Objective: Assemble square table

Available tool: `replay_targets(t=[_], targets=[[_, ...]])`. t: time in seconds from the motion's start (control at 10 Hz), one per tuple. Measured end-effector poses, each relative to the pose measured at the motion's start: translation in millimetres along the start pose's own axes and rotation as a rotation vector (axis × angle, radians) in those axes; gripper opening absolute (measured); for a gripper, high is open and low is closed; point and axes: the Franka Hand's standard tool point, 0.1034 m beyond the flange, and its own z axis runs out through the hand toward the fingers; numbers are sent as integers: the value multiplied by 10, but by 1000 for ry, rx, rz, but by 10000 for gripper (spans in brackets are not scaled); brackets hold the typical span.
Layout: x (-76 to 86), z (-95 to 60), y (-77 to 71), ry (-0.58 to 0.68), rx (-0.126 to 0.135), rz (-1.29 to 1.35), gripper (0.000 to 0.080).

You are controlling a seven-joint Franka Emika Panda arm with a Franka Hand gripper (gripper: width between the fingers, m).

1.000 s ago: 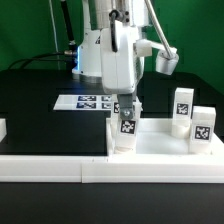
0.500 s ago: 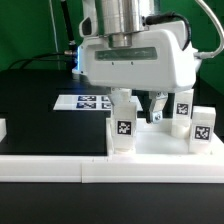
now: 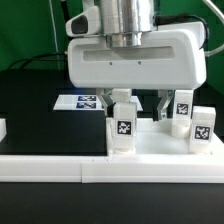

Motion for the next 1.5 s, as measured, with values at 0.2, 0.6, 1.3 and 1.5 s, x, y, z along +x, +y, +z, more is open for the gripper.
replay_targets(t=[0.2, 0.6, 1.3, 1.5], targets=[[42, 23, 49, -6, 3, -14, 622], [43, 26, 59, -6, 0, 149, 291], [55, 43, 88, -126, 45, 1380, 291], [52, 36, 92, -155, 32, 1506, 291]])
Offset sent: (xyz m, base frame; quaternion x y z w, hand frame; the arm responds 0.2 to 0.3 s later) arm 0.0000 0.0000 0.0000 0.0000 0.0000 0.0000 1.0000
